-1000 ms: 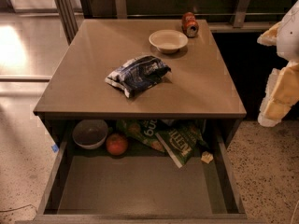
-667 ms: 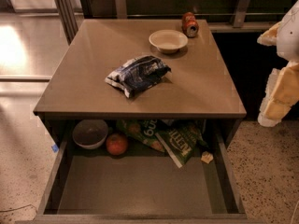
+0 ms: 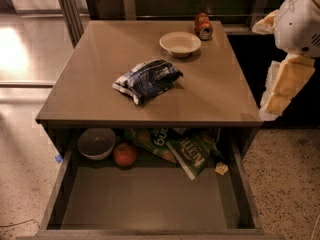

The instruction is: Place blue chip bag into top drawer

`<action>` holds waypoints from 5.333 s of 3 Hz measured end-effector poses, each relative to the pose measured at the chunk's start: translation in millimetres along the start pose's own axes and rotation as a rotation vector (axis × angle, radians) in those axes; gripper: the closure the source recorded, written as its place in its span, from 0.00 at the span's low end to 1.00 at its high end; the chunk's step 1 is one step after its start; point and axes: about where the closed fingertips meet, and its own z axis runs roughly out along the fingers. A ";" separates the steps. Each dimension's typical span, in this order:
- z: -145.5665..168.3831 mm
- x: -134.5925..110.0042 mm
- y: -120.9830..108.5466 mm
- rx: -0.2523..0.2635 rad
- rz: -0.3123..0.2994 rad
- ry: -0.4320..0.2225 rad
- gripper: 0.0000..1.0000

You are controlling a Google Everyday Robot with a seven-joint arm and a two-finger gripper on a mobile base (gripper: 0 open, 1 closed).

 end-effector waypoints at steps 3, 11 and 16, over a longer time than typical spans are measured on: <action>16.0 -44.4 -11.9 -0.028 -0.201 -0.092 0.00; 125.3 -134.7 -127.8 -0.057 -0.399 -0.199 0.00; 221.4 -204.6 -116.9 -0.216 -0.536 -0.333 0.00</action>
Offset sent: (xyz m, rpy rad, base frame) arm 0.0285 0.0713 -0.0095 0.0462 -0.0091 0.3678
